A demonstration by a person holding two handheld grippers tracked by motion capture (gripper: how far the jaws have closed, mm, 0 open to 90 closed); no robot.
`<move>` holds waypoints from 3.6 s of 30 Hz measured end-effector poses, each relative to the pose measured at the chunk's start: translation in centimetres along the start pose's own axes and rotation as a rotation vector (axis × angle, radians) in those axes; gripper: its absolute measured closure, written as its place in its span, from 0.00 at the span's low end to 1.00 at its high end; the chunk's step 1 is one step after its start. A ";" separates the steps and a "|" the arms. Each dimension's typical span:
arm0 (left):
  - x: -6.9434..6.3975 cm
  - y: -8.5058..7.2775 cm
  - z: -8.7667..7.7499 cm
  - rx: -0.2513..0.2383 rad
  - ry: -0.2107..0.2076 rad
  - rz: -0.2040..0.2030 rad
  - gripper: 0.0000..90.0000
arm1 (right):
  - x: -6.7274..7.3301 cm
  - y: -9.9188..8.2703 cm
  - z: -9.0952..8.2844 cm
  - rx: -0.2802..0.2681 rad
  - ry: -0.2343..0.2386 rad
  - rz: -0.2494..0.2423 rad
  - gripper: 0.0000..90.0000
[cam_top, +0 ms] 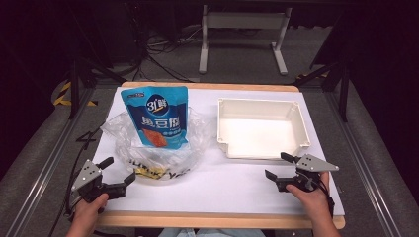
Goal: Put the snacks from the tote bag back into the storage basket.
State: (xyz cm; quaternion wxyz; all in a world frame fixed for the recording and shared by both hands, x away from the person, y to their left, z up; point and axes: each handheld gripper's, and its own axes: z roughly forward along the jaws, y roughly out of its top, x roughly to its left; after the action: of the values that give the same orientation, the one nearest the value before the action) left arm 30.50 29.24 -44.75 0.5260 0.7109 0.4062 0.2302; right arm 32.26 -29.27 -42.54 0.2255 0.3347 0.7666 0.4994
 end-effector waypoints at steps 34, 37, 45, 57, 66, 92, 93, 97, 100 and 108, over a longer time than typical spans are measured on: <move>-0.1 0.0 -0.1 -0.006 0.016 0.003 0.03 | 0.8 4.5 -1.9 0.041 0.000 -0.006 0.14; -0.1 0.0 0.0 -0.005 0.018 0.003 0.03 | 0.9 5.0 -2.0 0.046 0.000 -0.011 0.13; -0.1 0.0 0.0 -0.005 0.018 0.002 0.03 | 0.8 6.3 -2.3 0.009 0.020 0.009 0.11; 0.0 -0.1 0.0 -0.003 0.023 -0.001 0.03 | 0.6 7.9 -2.7 -0.034 0.009 -0.023 0.10; 0.0 -0.1 -0.1 -0.004 0.026 -0.005 0.03 | 0.8 8.6 -2.5 -0.078 0.030 -0.040 0.10; 0.0 0.0 -0.2 -0.010 0.020 -0.002 0.03 | 1.8 13.5 3.1 -0.100 0.168 -0.094 0.06; 0.0 0.0 -0.2 -0.010 0.020 -0.001 0.03 | 1.9 13.7 3.4 -0.100 0.171 -0.100 0.06; 0.0 0.0 -0.2 -0.010 0.017 0.003 0.03 | 2.4 14.8 4.7 -0.096 0.190 -0.114 0.06; 0.0 0.0 -0.2 -0.012 0.017 -0.001 0.03 | 2.6 15.4 5.6 -0.088 0.208 -0.121 0.06; 0.0 0.0 -0.2 -0.014 0.015 0.000 0.03 | 2.9 16.6 7.3 -0.075 0.248 -0.120 0.06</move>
State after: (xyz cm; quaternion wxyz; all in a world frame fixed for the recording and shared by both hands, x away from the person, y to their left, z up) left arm 30.32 29.38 -44.66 0.5277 0.7055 0.4087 0.2383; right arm 40.08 -18.06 -30.25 0.1710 0.2154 0.7880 0.5508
